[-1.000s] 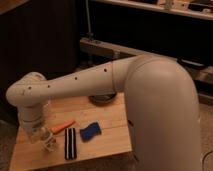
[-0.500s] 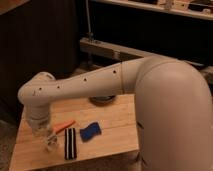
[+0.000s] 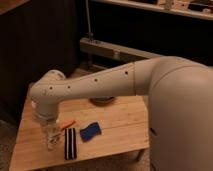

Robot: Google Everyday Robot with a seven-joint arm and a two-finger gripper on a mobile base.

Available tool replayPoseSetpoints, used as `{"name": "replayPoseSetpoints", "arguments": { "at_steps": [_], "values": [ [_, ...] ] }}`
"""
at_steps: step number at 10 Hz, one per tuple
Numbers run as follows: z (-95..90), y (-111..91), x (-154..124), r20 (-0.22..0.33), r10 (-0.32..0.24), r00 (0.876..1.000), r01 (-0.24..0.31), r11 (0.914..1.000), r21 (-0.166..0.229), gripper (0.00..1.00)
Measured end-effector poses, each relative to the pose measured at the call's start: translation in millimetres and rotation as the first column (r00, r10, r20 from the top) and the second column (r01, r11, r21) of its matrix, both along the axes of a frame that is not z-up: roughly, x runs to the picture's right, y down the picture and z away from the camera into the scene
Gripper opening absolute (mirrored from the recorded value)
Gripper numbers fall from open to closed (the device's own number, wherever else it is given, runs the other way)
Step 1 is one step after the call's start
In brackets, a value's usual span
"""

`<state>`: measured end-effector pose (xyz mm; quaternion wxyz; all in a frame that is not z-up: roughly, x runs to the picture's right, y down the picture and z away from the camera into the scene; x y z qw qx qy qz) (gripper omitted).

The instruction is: Knock the bottle over

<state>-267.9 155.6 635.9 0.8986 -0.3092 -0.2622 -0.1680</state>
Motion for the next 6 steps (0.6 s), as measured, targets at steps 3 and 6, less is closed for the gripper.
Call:
{"name": "replayPoseSetpoints", "arguments": {
  "at_steps": [3, 6],
  "values": [
    [20.6, -17, 44, -0.116, 0.140, 0.983, -0.146, 0.9881, -0.047, 0.02],
    [26.4, -21, 56, -0.162, 0.204, 0.965, -0.218, 0.9734, -0.072, 0.02]
  ]
}}
